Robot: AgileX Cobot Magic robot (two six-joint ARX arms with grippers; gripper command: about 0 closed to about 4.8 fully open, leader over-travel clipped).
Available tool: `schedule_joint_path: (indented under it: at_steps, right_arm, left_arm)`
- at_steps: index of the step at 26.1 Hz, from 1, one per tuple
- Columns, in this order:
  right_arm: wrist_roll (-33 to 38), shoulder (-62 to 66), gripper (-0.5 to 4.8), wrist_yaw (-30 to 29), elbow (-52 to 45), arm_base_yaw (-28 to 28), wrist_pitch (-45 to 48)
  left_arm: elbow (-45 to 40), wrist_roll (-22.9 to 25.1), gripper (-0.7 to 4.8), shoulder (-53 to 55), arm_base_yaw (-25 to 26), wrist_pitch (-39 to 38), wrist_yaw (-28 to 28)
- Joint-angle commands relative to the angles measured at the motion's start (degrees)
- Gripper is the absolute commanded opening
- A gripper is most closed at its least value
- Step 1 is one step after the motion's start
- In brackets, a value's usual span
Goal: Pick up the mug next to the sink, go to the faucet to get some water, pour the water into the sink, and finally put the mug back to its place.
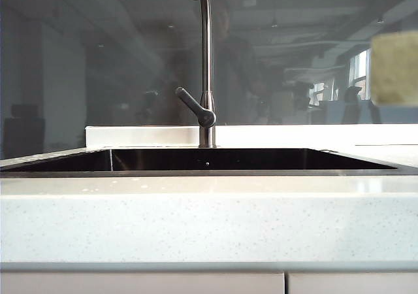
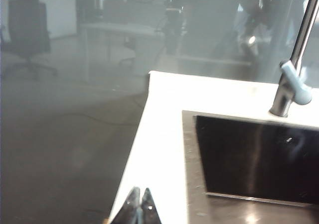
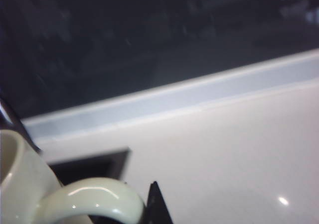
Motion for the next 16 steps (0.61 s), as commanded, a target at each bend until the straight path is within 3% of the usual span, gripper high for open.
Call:
schedule_joint_path:
  at_steps: [1,5,10,13,16]
  right_arm:
    - [4.68,-1.20,-0.05,-0.17,4.63,3.61,-0.26]
    - [5.64,-1.31,-0.05,0.07,13.33,11.76,-12.17]
    - [5.49,-1.11,-0.05,3.48,24.85,20.72,-27.85]
    - [5.46,-0.48,-0.05,7.74,32.54,25.33,-37.55]
    - [5.05,1.90,-0.05,11.54,37.55,28.33,-40.33]
  left_arm:
    - [0.17,-3.98,-0.05,0.44,0.09,3.43,-0.09]
    - [0.24,-4.68,-0.05,5.70,0.11,11.26,0.52]
    - [2.08,-6.62,-0.05,20.59,0.09,23.93,2.69]
    - [8.00,-6.05,-0.05,38.93,0.09,35.32,7.87]
    - [16.15,-5.18,-0.05,57.44,0.07,45.38,10.73]
